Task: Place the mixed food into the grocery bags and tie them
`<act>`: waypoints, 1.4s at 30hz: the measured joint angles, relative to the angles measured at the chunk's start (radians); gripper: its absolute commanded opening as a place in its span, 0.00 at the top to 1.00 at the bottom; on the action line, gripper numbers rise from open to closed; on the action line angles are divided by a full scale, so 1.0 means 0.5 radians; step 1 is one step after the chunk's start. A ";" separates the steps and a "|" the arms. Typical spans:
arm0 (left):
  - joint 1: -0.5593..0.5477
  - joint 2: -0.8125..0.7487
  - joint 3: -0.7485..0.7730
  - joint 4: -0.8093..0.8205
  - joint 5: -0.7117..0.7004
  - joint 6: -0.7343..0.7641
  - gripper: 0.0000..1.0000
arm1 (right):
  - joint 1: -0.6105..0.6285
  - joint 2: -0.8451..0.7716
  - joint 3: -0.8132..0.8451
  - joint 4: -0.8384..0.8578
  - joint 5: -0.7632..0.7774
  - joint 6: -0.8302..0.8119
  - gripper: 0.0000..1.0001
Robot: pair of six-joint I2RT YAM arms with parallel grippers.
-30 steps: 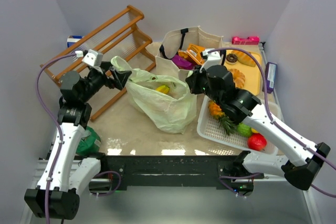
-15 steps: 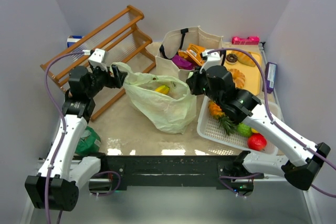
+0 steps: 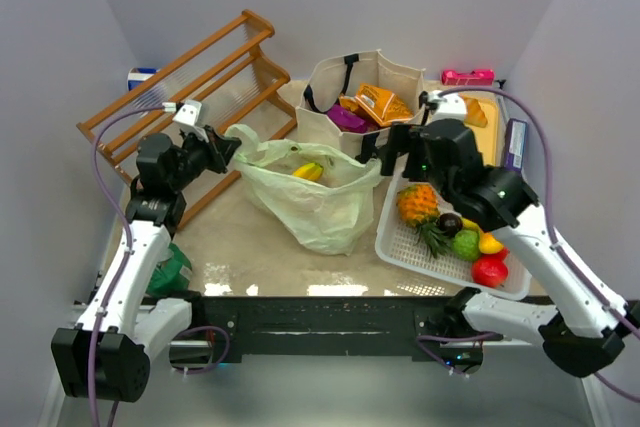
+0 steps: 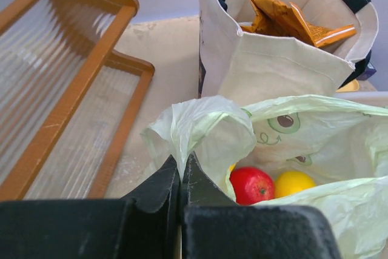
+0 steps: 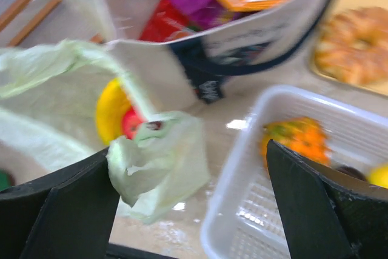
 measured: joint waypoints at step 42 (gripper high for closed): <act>-0.278 -0.098 -0.024 -0.143 -0.164 0.023 1.00 | -1.966 0.601 -0.768 -0.381 -0.307 0.052 0.14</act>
